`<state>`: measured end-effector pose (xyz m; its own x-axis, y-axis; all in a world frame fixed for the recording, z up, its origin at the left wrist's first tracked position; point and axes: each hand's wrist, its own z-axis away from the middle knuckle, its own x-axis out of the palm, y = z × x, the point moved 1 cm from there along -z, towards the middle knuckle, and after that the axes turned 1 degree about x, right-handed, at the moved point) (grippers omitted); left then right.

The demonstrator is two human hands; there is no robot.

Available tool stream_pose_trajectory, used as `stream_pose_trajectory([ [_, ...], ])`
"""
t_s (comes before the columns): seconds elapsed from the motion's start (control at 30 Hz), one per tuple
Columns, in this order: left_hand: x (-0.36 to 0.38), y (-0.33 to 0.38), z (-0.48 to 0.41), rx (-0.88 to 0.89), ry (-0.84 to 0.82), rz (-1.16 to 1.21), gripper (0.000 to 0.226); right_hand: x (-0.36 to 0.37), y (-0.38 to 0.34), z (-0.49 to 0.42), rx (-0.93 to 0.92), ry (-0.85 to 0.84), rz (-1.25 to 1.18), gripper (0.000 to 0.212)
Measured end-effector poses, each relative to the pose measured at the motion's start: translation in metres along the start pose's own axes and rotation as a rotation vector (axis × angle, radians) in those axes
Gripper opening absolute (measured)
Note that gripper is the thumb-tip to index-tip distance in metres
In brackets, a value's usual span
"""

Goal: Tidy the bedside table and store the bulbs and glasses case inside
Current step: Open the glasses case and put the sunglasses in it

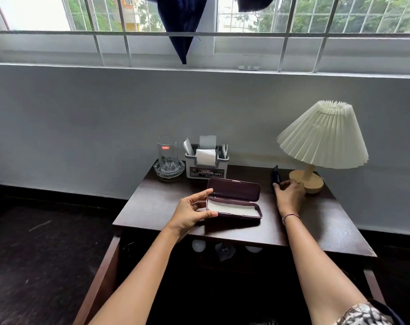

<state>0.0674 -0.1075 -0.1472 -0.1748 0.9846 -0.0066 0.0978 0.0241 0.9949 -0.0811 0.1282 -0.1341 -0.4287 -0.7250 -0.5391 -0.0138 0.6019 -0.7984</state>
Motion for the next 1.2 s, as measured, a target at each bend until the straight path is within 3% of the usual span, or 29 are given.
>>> stream_pose_trajectory([
  [0.33,-0.001,-0.001,0.0,0.002,-0.006,0.0,0.072,-0.006,0.001,0.006,0.02,0.01,-0.012,0.024],
  [0.7,-0.002,-0.001,0.0,0.011,-0.014,0.013,0.069,-0.021,0.009,0.039,-0.08,0.014,-0.098,0.019],
  [1.2,-0.003,-0.006,-0.003,0.013,-0.026,0.02,0.066,-0.028,0.013,0.056,0.014,0.046,-0.186,0.016],
])
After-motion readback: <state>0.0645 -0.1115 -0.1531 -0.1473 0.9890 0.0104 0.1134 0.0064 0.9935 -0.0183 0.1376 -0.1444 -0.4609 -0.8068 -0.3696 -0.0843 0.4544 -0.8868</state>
